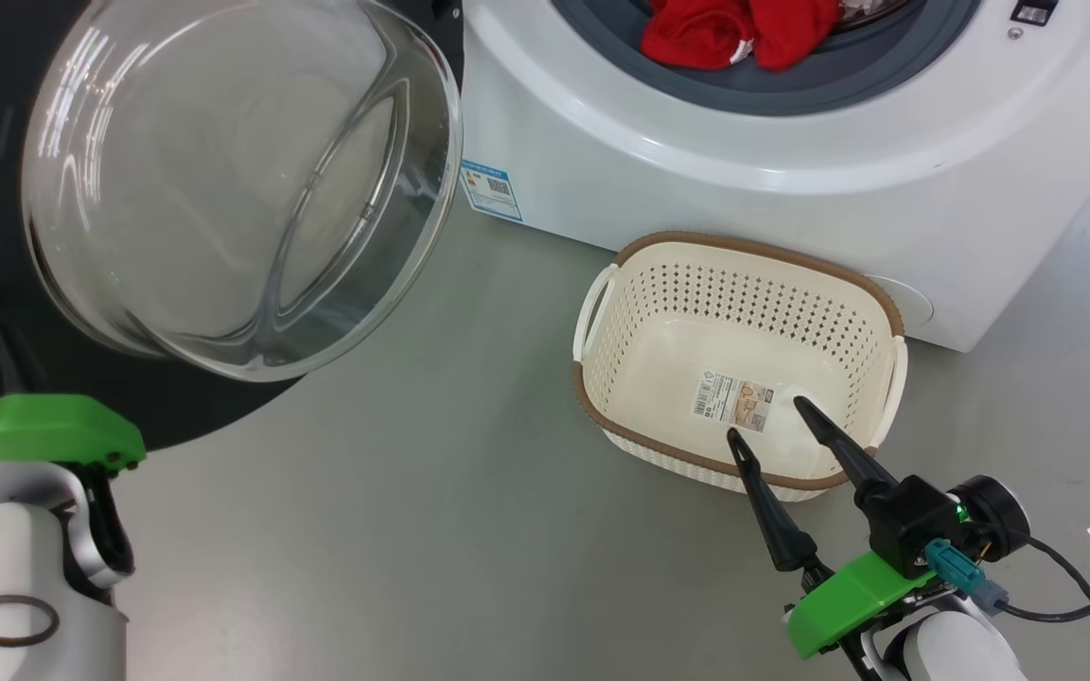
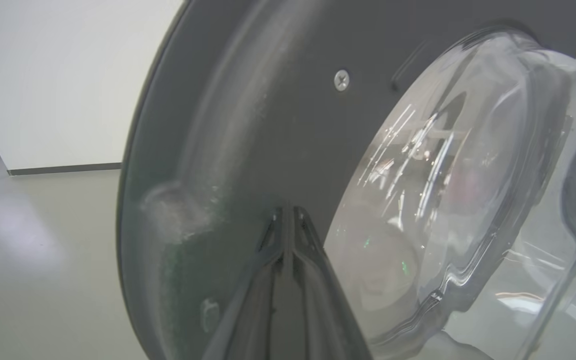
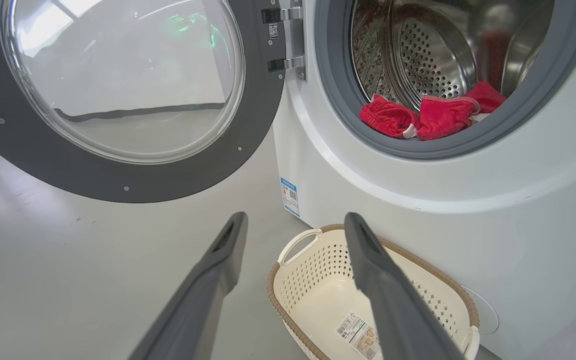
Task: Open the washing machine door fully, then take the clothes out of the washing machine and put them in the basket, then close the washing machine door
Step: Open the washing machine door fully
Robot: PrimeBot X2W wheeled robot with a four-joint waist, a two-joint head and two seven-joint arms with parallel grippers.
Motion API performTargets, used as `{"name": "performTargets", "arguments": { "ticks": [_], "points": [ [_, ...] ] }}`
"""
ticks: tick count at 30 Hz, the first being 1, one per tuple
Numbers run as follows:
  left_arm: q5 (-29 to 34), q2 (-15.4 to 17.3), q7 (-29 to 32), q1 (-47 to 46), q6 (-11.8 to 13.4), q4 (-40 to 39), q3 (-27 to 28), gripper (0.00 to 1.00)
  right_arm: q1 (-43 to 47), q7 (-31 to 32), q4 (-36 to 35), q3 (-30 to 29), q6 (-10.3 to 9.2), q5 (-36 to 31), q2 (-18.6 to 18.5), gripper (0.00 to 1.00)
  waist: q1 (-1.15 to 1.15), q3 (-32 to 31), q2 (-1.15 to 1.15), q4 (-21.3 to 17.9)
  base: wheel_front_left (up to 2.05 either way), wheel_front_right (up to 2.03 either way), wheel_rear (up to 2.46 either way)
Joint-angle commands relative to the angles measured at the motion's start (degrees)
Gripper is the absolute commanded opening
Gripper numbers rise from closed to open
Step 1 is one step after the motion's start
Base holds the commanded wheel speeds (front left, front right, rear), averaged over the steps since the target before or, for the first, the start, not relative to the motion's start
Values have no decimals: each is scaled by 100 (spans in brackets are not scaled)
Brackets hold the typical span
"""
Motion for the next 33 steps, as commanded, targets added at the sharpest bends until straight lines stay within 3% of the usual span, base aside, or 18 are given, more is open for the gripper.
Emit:
{"name": "performTargets", "arguments": {
  "ticks": [1, 7, 14, 19, 23, 33],
  "points": [
    [102, 243, -51, -9, -33, -249, 220, 100, -201, -57, -112, 151, 20, 54, 38, 100, 0, -20, 0, -15, 0, 0, 0],
    [252, 45, -51, 251, -155, -971, 225, 100, -229, -142, -41, 137, 20, 200, 38, 100, 0, -137, 0, -150, 0, 0, 0],
    [390, -140, -51, 691, -253, -2364, 196, 100, -281, -218, 23, -45, 20, 361, 38, 100, 0, -296, 0, -489, 0, 0, 0],
    [336, -234, -31, 958, -591, -3127, -111, 100, -329, -234, -13, -320, 20, 435, 38, 100, 0, -389, 0, -838, 0, 0, 0],
    [194, -250, 138, 1095, -925, -3428, -404, 100, -332, -236, -151, -540, 20, 463, 38, 100, 0, -451, 0, -1168, 0, 0, 0],
    [-97, -274, 378, 1456, -1265, -3480, -667, 100, -285, -237, -343, -927, 20, 509, 38, 100, 0, -556, 0, -1955, 0, 0, 0]
  ]
}}
